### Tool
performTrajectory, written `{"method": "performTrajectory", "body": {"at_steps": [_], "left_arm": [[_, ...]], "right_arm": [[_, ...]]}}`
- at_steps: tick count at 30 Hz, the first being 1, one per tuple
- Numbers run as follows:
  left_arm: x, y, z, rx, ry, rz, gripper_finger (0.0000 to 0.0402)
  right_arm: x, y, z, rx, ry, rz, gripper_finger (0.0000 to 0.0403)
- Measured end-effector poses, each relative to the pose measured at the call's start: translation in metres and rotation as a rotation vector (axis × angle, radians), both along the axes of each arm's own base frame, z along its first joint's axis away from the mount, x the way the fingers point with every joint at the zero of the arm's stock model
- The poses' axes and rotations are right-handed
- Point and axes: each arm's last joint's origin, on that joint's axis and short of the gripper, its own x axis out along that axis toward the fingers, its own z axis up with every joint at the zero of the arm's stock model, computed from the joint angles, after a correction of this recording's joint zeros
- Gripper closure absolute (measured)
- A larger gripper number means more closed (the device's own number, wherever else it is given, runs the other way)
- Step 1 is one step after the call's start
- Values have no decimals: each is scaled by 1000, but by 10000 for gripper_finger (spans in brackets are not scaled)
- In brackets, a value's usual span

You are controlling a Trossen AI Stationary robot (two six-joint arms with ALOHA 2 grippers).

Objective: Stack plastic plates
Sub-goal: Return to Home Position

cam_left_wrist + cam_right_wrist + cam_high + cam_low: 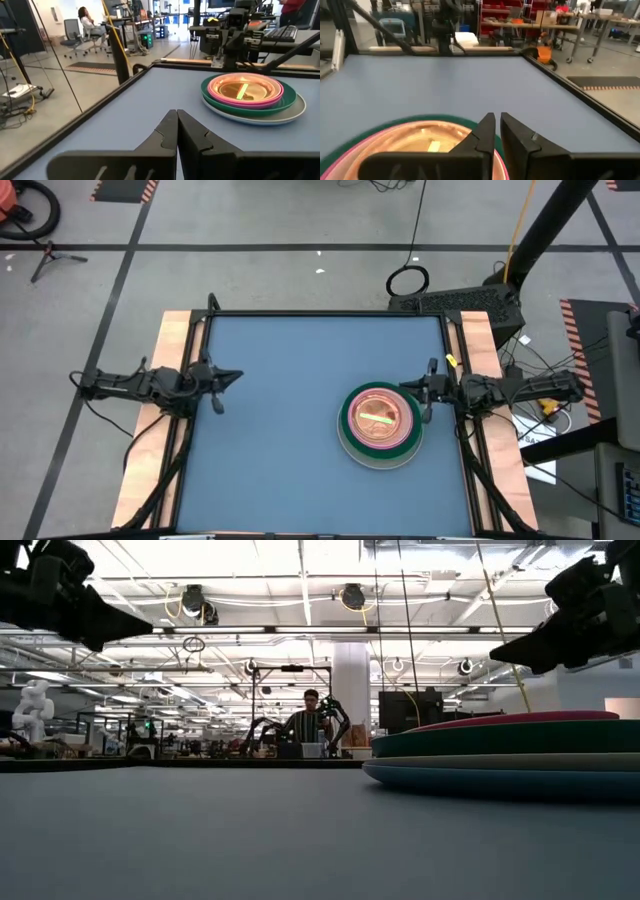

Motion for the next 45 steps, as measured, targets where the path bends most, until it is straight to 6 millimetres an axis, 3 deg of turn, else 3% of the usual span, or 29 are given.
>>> {"method": "performTrajectory", "body": {"at_steps": [11, 22, 45], "left_arm": [[5, -1, -22, -120, -44, 7, 400], [9, -1, -22, -124, -111, 1, 400], [9, -1, -23, -152, -119, 10, 386]], "right_arm": [[0, 3, -1, 19, -40, 102, 381], [0, 3, -1, -100, -16, 115, 381], [1, 3, 8, -62, -114, 107, 381]]}}
